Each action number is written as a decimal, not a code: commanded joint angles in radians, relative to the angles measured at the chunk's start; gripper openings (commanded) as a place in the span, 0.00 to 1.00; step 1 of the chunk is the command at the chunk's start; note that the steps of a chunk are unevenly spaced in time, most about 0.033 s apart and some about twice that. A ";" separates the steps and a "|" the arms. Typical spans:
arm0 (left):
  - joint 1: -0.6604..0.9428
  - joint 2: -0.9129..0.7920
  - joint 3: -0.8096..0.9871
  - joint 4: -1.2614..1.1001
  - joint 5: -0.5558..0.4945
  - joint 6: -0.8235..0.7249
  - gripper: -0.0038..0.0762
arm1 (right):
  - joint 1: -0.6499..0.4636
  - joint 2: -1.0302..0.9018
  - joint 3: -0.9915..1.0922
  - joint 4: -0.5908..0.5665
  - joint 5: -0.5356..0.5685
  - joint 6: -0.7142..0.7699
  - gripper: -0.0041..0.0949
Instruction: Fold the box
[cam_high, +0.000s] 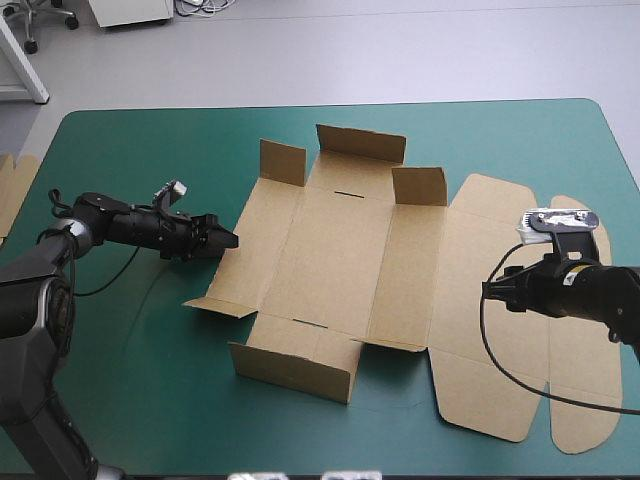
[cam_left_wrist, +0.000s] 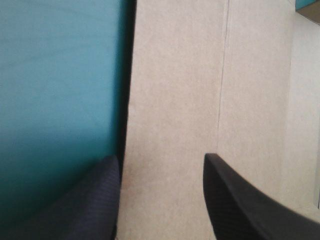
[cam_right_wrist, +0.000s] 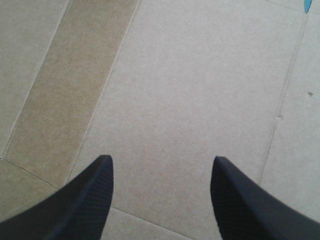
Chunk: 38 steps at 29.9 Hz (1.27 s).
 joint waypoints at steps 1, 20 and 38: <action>-0.029 -0.015 -0.002 -0.029 0.104 0.043 0.53 | -0.010 -0.010 -0.034 0.002 -0.039 0.002 0.59; -0.082 -0.084 -0.002 -0.276 0.207 0.197 0.53 | -0.010 -0.010 -0.034 0.000 -0.039 0.002 0.59; -0.113 -0.102 0.007 0.112 -0.051 -0.015 0.54 | -0.010 -0.010 -0.034 0.000 0.004 0.002 0.59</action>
